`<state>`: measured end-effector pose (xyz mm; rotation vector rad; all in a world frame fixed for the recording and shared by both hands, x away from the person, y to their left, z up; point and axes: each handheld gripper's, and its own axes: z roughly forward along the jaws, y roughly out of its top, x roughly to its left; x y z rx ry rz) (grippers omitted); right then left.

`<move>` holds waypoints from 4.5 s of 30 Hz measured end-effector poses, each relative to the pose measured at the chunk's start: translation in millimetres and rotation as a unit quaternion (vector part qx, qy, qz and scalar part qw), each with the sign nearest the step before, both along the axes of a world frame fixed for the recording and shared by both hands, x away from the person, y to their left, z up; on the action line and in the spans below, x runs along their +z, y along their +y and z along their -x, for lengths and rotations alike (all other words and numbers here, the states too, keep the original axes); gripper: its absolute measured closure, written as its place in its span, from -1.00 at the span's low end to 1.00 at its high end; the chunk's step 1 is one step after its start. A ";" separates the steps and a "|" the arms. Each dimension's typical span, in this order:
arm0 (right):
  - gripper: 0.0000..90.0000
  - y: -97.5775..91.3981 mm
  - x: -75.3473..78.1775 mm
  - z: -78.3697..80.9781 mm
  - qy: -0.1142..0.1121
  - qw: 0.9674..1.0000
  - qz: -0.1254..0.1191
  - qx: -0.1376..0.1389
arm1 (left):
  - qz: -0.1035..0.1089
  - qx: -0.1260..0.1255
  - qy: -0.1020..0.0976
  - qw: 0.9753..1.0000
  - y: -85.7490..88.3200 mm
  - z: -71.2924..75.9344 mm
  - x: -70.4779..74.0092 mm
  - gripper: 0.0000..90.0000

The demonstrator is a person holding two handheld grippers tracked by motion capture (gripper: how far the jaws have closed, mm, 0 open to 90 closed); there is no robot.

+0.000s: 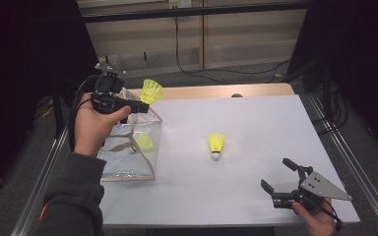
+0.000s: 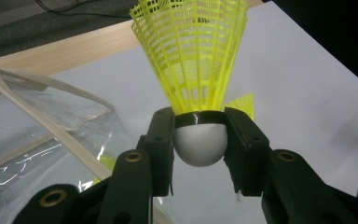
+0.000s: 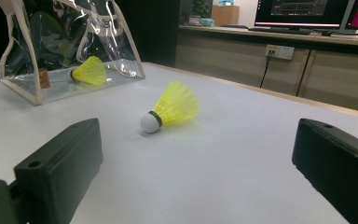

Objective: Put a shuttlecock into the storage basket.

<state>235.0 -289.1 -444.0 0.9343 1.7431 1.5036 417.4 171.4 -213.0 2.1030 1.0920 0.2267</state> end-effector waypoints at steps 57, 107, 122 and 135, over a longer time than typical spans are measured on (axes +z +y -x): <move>-0.97 -0.4 0.6 0.6 -0.003 1.000 -0.002 0.001 | -0.001 0.086 -0.011 0.996 49.3 -8.2 -4.8 0.44; -0.97 -0.3 0.4 0.9 -0.001 1.000 -0.001 -0.001 | -0.015 0.170 -0.015 0.985 80.4 -18.1 -31.8 0.44; -0.97 -1.1 0.2 1.1 -0.003 1.000 0.000 0.000 | -0.026 0.191 -0.016 0.981 78.0 -26.9 -42.9 0.44; -0.97 -1.2 0.3 1.5 -0.001 1.000 -0.002 0.000 | -0.036 0.203 -0.009 0.979 73.8 -33.8 -51.9 0.44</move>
